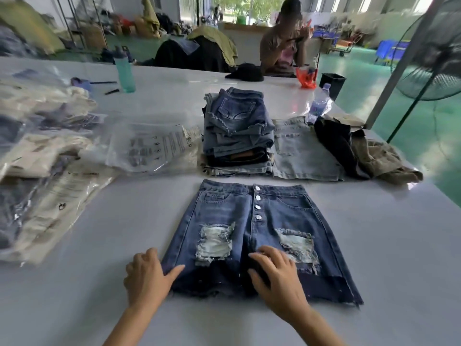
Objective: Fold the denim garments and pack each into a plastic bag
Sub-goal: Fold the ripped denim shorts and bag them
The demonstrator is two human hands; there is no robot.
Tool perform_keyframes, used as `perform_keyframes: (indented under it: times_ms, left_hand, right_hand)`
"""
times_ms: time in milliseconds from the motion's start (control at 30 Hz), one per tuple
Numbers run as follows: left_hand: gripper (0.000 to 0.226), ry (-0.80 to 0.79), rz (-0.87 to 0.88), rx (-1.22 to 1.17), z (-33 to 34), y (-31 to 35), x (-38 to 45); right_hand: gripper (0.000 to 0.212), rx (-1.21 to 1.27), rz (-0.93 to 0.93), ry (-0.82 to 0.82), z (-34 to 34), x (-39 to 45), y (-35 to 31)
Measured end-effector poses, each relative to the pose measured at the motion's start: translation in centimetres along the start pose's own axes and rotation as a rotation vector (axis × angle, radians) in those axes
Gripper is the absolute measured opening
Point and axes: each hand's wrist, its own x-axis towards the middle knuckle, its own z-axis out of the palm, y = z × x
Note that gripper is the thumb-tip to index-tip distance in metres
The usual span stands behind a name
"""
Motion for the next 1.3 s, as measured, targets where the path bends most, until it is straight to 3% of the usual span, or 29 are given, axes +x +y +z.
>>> perform_keyframes:
  times_ms: [67, 133, 200, 233, 367, 433, 500, 567, 633, 667, 700, 733, 800, 867, 933, 1033, 1100, 1200, 1300]
  left_hand:
    - [0.051, -0.094, -0.054, -0.123, -0.5, -0.2, 0.5]
    - [0.027, -0.137, 0.006, -0.263, -1.0, -0.3, 1.1]
    - [0.030, -0.116, 0.037, -0.404, -1.8, -0.4, 1.9]
    - [0.031, -0.089, 0.039, -0.497, -2.6, -0.5, 2.2]
    - [0.035, 0.011, 0.011, -0.770, -5.7, -1.3, 3.5]
    - [0.028, 0.013, 0.005, -0.632, -5.6, -2.4, 4.0]
    - [0.017, -0.048, 0.008, -0.204, -4.7, -3.3, 3.7]
    - [0.015, 0.000, -0.007, 0.201, -4.1, -2.9, 2.4]
    - [0.023, 0.162, 0.166, 0.151, -3.2, -1.0, 1.1]
    - [0.026, 0.245, 0.320, 0.003, -2.4, 0.1, 0.3]
    - [0.029, 0.304, 0.510, -0.132, -1.7, 1.6, -0.7]
    - [0.028, 0.279, 0.706, -0.232, -1.1, 3.3, -1.8]
    - [0.034, 0.128, 0.999, -0.256, 0.0, 6.3, -4.1]
    - [0.061, 0.001, 1.155, -0.054, 1.7, 8.4, -5.7]
    - [0.080, 0.019, 1.177, 0.092, 3.0, 9.7, -6.5]
    - [0.098, 0.070, 1.116, 0.121, 3.7, 10.6, -6.2]
    - [0.087, 0.150, 1.080, 0.035, 3.6, 11.0, -5.8]
    - [0.034, 0.310, 1.129, -0.178, 4.0, 11.1, -5.3]
    - [0.032, 0.193, 1.324, -0.132, 3.6, 10.6, -6.3]
  right_hand:
    - [0.034, -0.107, -0.082, -0.058, 0.1, -0.1, -0.2]
    - [0.059, -0.271, -0.138, -0.155, 0.3, -0.2, -0.2]
    - [0.080, -0.373, -0.147, -0.196, 0.9, -0.3, -0.4]
    - [0.080, -0.407, -0.151, -0.180, 1.2, -0.4, -0.5]
    - [0.010, -0.447, -0.152, 0.019, 1.6, -0.6, -1.0]
    - [0.012, -0.392, -0.144, -0.063, 0.9, -0.3, -1.3]
    - [0.035, -0.312, -0.200, -0.363, 0.2, -0.2, -1.6]
    - [0.049, 0.011, -0.068, -0.521, -0.7, -0.1, -1.0]
    - [0.035, 0.216, 0.176, -0.193, -2.2, 0.2, 0.9]
    - [0.027, 0.197, 0.333, 0.001, -3.1, 0.2, 2.7]
    - [0.025, 0.100, 0.506, 0.075, -4.0, 0.1, 4.8]
    - [0.030, -0.018, 0.694, 0.018, -4.8, -0.2, 6.8]
    - [0.047, -0.199, 0.931, -0.269, -5.3, -1.2, 9.9]
    - [0.056, -0.132, 0.968, -0.334, -4.8, -2.2, 11.3]
    - [0.054, 0.050, 0.977, -0.247, -4.4, -2.5, 11.7]
    - [0.029, 0.275, 0.999, -0.118, -5.2, -2.1, 11.6]
    - [0.016, 0.405, 0.936, 0.030, -6.5, -1.6, 11.8]
    - [0.007, 0.564, 0.836, 0.272, -9.2, -1.0, 12.3]
    - [0.008, 0.514, 0.878, 0.233, -10.9, -1.3, 14.5]
